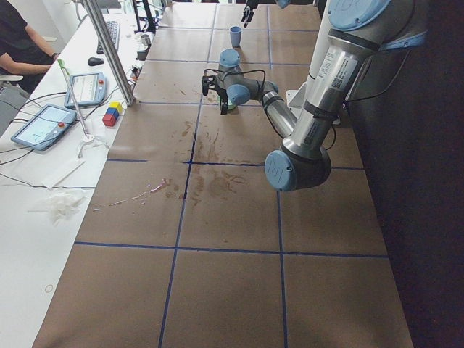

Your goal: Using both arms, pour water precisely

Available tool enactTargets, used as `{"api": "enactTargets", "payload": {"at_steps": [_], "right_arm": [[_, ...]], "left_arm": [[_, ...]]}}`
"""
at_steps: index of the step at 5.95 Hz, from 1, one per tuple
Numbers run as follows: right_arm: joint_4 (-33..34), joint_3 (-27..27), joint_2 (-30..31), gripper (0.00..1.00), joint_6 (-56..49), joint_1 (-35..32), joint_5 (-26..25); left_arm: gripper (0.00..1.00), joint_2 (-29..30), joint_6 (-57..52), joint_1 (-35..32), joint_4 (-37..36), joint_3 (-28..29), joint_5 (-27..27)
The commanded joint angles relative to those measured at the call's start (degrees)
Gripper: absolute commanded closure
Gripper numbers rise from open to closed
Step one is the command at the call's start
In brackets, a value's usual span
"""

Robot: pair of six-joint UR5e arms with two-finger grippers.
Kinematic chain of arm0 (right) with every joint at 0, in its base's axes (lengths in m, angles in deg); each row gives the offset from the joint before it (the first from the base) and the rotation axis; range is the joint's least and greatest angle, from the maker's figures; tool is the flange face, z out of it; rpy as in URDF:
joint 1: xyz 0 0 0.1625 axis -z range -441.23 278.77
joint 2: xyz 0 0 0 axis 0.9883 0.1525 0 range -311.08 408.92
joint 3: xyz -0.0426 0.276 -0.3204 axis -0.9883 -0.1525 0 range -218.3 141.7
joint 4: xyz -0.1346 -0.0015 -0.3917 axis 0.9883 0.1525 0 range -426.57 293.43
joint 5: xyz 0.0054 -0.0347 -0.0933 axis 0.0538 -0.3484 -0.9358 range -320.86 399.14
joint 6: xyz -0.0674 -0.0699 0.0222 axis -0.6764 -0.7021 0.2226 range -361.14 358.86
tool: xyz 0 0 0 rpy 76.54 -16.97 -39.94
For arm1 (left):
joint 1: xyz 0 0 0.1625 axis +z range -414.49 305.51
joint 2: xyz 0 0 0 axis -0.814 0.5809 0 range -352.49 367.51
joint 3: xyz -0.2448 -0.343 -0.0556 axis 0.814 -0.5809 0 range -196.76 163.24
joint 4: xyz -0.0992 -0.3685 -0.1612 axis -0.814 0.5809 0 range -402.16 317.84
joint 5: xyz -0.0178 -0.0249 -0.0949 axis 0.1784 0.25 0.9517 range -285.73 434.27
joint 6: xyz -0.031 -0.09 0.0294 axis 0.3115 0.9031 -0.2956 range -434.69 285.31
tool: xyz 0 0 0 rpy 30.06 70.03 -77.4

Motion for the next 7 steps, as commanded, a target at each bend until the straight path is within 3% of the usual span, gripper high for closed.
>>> {"api": "enactTargets", "payload": {"at_steps": [1,3,6,7], "right_arm": [[-1.95,0.00,1.36,0.00,1.64,4.81,-8.78],[-2.04,0.00,1.90,0.00,8.88,12.62,-23.10],[-5.11,-0.08,3.04,0.00,9.99,16.16,-26.94],[-5.21,-0.52,3.39,0.00,9.99,19.21,-32.78]], "left_arm": [[0.11,-0.03,0.00,-0.03,0.01,-0.01,0.00],[0.11,-0.03,0.00,-0.03,0.01,-0.01,-0.09],[0.11,-0.03,0.00,-0.12,0.01,0.08,-0.09],[0.11,-0.03,-0.09,-0.12,0.01,0.08,-0.09]]}}
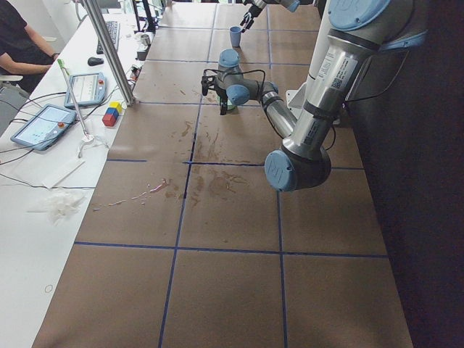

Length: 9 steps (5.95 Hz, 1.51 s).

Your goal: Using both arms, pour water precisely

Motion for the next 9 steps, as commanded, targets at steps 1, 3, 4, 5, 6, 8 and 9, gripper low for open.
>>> {"api": "enactTargets", "payload": {"at_steps": [1,3,4,5,6,8,9], "right_arm": [[-0.47,-0.84,0.41,0.00,0.18,4.11,-6.64],[-0.47,-2.34,0.49,0.00,3.86,9.82,-13.58],[-0.91,-3.91,0.49,0.00,4.22,12.63,-18.83],[-2.82,-5.66,0.41,0.00,4.23,14.40,-23.93],[-6.85,-10.03,-0.46,0.00,4.31,17.72,-29.29],[-8.12,-11.04,-2.14,0.00,8.68,20.82,-34.41],[-8.12,-11.57,-2.40,0.00,8.71,21.27,-36.09]], "left_arm": [[0.11,0.00,-0.06,-0.01,0.00,0.01,0.00],[0.10,0.00,-0.06,-0.10,0.00,0.10,0.00],[0.10,0.00,-0.15,-0.19,0.00,0.01,0.00],[0.10,0.00,-0.15,-0.45,0.00,0.01,0.00],[0.09,0.00,-0.15,-0.54,0.00,-0.08,0.09],[0.07,-0.09,-0.15,-0.63,0.00,-0.16,0.09],[0.07,-0.09,-0.06,-0.71,0.00,-0.34,0.09]]}}
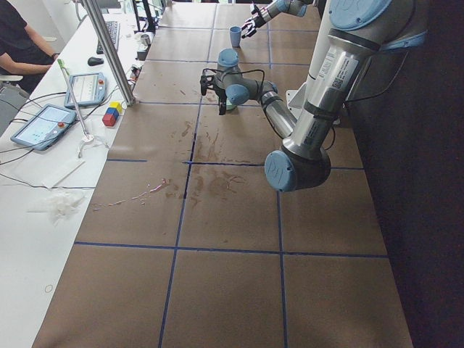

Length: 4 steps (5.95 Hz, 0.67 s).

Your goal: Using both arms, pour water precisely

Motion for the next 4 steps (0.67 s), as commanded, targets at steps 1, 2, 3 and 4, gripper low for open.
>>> {"api": "enactTargets", "payload": {"at_steps": [1,2,3,4], "right_arm": [[-0.25,-1.92,-1.56,0.00,0.60,0.92,-3.93],[-0.25,-2.45,-2.18,0.00,0.08,0.92,-5.69],[-0.42,-3.59,-2.70,0.00,-0.01,1.01,-6.58],[-1.03,-4.38,-4.19,0.00,-0.01,1.01,-7.37]], "left_arm": [[0.07,-0.37,0.06,-0.17,0.00,-0.13,0.00],[0.07,-0.72,0.06,-0.17,0.00,-0.13,0.00],[0.07,-0.73,0.06,-0.17,0.00,-0.13,0.00],[0.07,-0.64,0.06,-0.17,0.00,-0.22,0.00]]}}
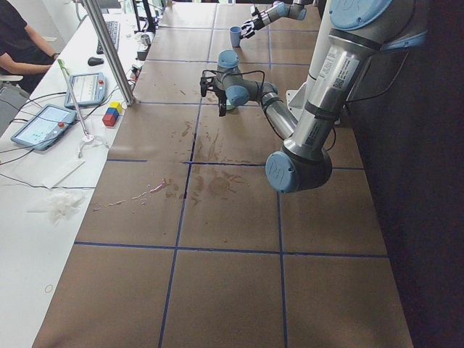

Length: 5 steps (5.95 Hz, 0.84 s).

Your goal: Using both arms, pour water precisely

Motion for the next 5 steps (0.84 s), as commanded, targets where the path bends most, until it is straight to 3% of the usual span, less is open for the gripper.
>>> {"api": "enactTargets", "payload": {"at_steps": [1,5], "right_arm": [[-4.47,-5.31,-3.47,0.00,-0.58,0.04,-0.90],[-6.18,-6.05,-4.90,0.00,-4.96,-0.13,-0.90]], "left_arm": [[0.06,-0.06,0.09,-0.01,0.00,-0.05,0.00],[0.06,-0.15,0.09,-0.01,0.00,-0.40,0.09]]}}
